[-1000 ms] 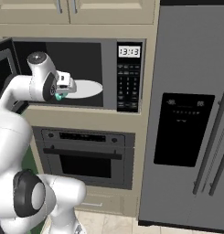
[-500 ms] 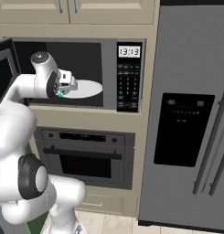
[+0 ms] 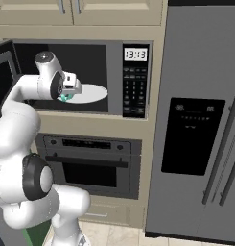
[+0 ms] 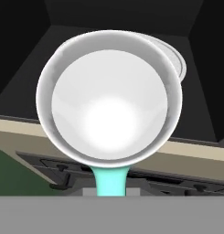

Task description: Pick the mug from the counter and place it inside the microwave. Then close the microwave.

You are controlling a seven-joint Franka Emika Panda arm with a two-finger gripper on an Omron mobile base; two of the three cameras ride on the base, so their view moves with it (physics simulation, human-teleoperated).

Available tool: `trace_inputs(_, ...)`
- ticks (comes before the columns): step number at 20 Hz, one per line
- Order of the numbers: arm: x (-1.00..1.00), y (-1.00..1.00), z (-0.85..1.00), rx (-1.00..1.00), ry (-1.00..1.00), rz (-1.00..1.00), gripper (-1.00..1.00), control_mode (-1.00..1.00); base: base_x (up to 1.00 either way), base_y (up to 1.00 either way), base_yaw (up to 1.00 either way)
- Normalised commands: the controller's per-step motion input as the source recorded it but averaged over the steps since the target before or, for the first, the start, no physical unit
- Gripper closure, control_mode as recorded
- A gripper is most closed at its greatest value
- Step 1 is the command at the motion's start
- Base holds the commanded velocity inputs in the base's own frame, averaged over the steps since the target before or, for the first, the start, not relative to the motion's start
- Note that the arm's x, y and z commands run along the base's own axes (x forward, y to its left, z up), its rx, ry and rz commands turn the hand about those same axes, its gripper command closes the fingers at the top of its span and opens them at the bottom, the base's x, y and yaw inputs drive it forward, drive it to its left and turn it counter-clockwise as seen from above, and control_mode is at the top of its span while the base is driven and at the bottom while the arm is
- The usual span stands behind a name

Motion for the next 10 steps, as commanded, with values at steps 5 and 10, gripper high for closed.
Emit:
trace_inputs(5,0.19,0.14,-0.20,0.00,0.00,0.00,1.00,-1.00,0.00,0.00,0.00)
trace_inputs(10,0.28,0.17,-0.07,0.00,0.03,0.00,1.00,-1.00,0.00,0.00,0.00)
